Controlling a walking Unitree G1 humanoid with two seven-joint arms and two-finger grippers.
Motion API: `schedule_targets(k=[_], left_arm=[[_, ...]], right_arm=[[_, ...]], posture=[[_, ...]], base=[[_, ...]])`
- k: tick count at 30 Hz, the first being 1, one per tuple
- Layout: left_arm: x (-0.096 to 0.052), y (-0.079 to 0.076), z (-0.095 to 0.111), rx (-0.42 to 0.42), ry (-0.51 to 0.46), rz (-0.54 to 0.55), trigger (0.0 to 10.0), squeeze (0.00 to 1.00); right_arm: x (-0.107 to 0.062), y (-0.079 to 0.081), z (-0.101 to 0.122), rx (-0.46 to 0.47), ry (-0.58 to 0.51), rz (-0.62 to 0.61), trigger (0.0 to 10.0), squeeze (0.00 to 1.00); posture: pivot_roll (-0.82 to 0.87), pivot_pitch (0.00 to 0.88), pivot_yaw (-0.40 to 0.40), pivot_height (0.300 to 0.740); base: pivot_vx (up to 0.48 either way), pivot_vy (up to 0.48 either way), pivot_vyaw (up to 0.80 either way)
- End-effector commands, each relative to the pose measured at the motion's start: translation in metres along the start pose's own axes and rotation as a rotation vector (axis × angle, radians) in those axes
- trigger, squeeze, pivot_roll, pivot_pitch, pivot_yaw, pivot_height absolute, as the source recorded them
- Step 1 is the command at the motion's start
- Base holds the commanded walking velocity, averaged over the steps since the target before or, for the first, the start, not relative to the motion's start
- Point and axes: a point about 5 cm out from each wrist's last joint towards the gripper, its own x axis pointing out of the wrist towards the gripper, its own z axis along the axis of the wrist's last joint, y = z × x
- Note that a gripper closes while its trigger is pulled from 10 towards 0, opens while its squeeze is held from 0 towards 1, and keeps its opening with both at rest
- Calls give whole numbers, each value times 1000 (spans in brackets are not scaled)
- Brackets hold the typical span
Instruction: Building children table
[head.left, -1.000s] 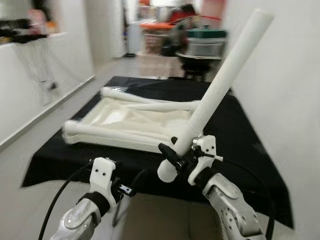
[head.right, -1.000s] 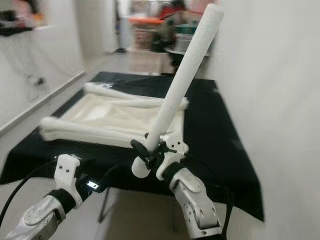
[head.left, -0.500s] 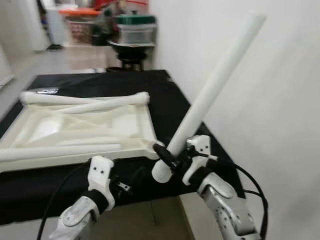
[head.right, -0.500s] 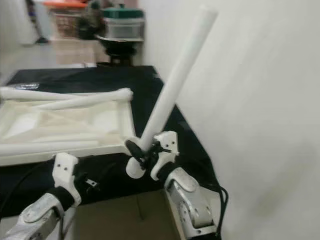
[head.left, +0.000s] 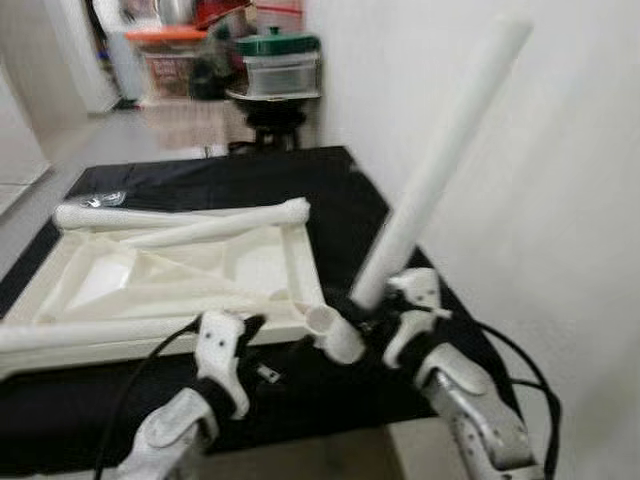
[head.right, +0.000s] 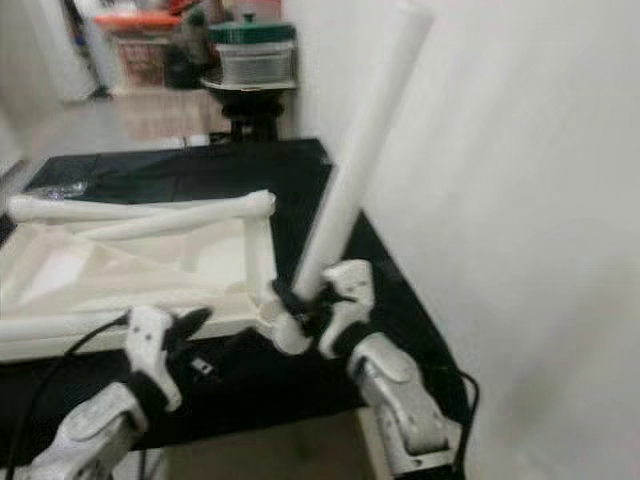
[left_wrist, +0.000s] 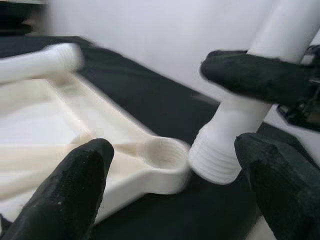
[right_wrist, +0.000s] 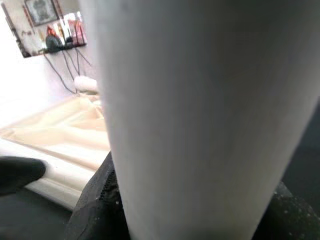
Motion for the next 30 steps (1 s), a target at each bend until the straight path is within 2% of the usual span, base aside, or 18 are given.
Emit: schedule_targets(k=[1,4,8,12,15,16,19,21,25,29,30], left_arm=[[-4,7,0,31,13,29,10000,0],[-5,5,1,8,1,24,10000,0],[-5,3,-2,45,27,11,10000,0],[-9,0,-5,35,47,-9,10000,0],[-13,-6,-9,28,75,-62,10000,0],[-18,-13,-12,26,101,-118,10000,0],[-19,-16,-13,28,110,-138,10000,0],[-23,-21,-17,39,133,-152,10000,0],[-24,-21,-17,45,140,-144,10000,0],[-30,-20,-15,83,142,-91,10000,0],[-30,-20,-15,83,142,-91,10000,0]], right_arm=[[8,14,5,-4,-33,57,10000,0],[8,14,5,-5,-32,59,10000,0],[8,16,5,-3,-31,79,10000,0],[4,16,9,0,-35,162,10000,0],[2,12,11,-19,-19,231,10000,0],[1,10,13,-42,-1,291,10000,0],[1,10,13,-51,5,312,10000,0],[5,8,15,-60,15,362,10000,0],[8,7,15,-60,19,377,10000,0],[25,-4,14,-67,63,445,10000,0],[25,-4,14,-67,63,445,10000,0]], posture=[[13,0,-35,740],[13,0,-37,740],[16,0,-36,740],[17,0,-36,740],[21,0,-41,740],[23,0,-42,740],[23,0,-42,740],[31,0,-46,740],[32,0,-45,740],[52,0,-42,740],[52,0,-42,740]], base=[[0,0,0],[0,0,0],[0,0,0],[0,0,0],[0,0,0],[0,0,0],[0,0,0],[0,0,0],[0,0,0],[0,0,0],[0,0,0]])
